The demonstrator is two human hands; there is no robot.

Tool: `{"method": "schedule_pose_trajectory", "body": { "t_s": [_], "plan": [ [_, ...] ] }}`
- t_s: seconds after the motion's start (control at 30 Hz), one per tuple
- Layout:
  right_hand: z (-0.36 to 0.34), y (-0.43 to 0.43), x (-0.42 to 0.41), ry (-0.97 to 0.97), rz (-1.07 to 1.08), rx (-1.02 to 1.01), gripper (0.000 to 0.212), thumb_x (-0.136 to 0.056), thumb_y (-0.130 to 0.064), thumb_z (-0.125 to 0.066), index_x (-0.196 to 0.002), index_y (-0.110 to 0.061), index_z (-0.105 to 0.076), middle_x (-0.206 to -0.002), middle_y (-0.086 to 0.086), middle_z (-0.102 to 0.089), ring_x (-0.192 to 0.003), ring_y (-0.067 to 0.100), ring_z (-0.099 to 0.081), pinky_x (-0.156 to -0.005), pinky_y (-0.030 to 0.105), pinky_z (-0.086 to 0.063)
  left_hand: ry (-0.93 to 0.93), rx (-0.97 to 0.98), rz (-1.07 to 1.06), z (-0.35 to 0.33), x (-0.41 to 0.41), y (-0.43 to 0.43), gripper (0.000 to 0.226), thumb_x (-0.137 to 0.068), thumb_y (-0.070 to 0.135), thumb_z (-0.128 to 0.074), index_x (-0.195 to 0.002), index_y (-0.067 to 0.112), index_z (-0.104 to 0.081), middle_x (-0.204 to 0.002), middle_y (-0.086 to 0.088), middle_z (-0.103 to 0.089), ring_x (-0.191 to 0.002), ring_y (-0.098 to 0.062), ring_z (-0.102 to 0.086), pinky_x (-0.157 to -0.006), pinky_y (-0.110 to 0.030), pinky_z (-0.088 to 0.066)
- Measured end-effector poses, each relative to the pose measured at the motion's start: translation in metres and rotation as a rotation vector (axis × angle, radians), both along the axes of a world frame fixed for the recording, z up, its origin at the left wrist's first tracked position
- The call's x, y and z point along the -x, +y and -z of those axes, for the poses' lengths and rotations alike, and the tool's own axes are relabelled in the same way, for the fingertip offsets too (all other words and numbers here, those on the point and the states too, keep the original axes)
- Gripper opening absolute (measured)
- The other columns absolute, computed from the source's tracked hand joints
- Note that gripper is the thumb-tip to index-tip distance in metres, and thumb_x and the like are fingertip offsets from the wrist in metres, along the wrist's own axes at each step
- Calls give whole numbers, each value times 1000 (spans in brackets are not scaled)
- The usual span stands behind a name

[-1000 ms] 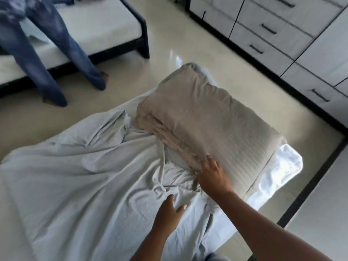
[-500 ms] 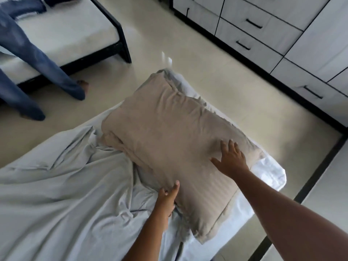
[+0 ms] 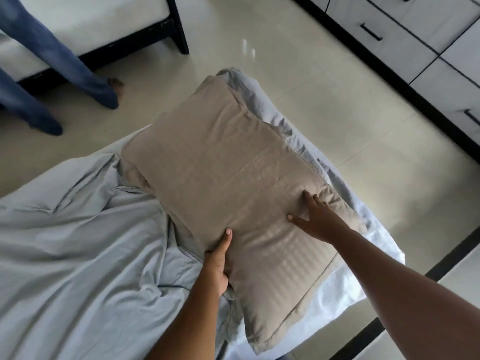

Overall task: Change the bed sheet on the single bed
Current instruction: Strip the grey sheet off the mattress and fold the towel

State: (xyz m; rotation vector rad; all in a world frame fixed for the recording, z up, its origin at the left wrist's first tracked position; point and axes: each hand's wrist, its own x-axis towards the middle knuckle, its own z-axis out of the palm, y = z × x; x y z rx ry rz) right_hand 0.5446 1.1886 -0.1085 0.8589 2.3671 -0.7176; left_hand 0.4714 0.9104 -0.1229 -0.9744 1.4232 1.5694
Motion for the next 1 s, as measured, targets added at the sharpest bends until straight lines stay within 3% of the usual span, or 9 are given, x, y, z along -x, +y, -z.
{"method": "schedule_pose_trajectory", "body": {
  "t_s": [0.2,0.3,0.4,0.47,0.6,0.67,0.77,0.87,1.0],
  "plan": [
    [-6,16,9,30,58,24,119,-74,-92,-42,-162,-22,-7,-168,10,-18,-153,32,-22,-122,50,-27,56,13,17,-5,10,17,93,-36,60,-97,-116,21,-72,-110,3,-76,-105,-18,-70,-98,-45,-54],
    [-19,24,12,38,107,31,110,-82,-82,-50,-162,-18,-11,-167,12,-22,-152,31,-25,-122,45,-27,161,94,51,-17,17,33,63,-54,51,-95,-101,17,-70,-104,3,-75,-98,-17,-71,-95,-41,-56],
    [-32,26,14,28,136,40,115,-76,-86,-51,-162,-19,-13,-166,11,-25,-151,30,-28,-121,44,-27,247,106,80,-36,25,44,33,-72,39,-89,-85,18,-67,-79,3,-71,-74,-17,-67,-75,-37,-58],
    [-44,21,17,25,148,16,126,-64,-97,-45,-161,-24,-14,-164,12,-29,-149,32,-31,-120,46,-29,313,110,101,-52,31,42,25,-79,34,-84,-77,19,-64,-65,3,-64,-62,-16,-59,-63,-32,-51],
    [-59,11,30,-43,161,-89,121,-63,-105,-26,-160,-33,-13,-161,11,-32,-147,37,-33,-117,52,-27,449,102,101,-92,48,16,22,-79,33,-82,-77,24,-63,-78,3,-69,-73,-15,-65,-79,-35,-56],
    [-65,4,42,-41,175,-99,128,-55,-109,-13,-159,-34,-18,-161,9,-35,-146,35,-34,-117,52,-24,538,102,93,-114,60,-9,24,-72,38,-83,-85,26,-66,-90,4,-74,-86,-15,-70,-87,-38,-58],
    [-84,-24,52,95,336,137,129,-51,-110,-26,-153,-31,-36,-150,2,-50,-134,28,-50,-113,43,-35,605,90,121,-157,72,-58,35,-70,38,-81,-99,20,-72,-95,1,-77,-91,-17,-73,-84,-37,-59],
    [-107,-73,56,59,479,496,110,-58,-102,-49,-143,-32,-48,-133,-10,-62,-118,15,-61,-107,39,-43,608,91,126,-197,75,-119,25,-81,27,-81,-101,16,-73,-91,-1,-78,-87,-17,-74,-79,-35,-60],
    [-119,-150,64,-30,628,774,82,-70,-90,-58,-126,-30,-64,-118,3,-75,-113,25,-68,-105,45,-48,615,131,114,-232,70,-213,27,-82,25,-80,-107,15,-73,-96,0,-78,-91,-16,-74,-81,-35,-59]
  ]
}}
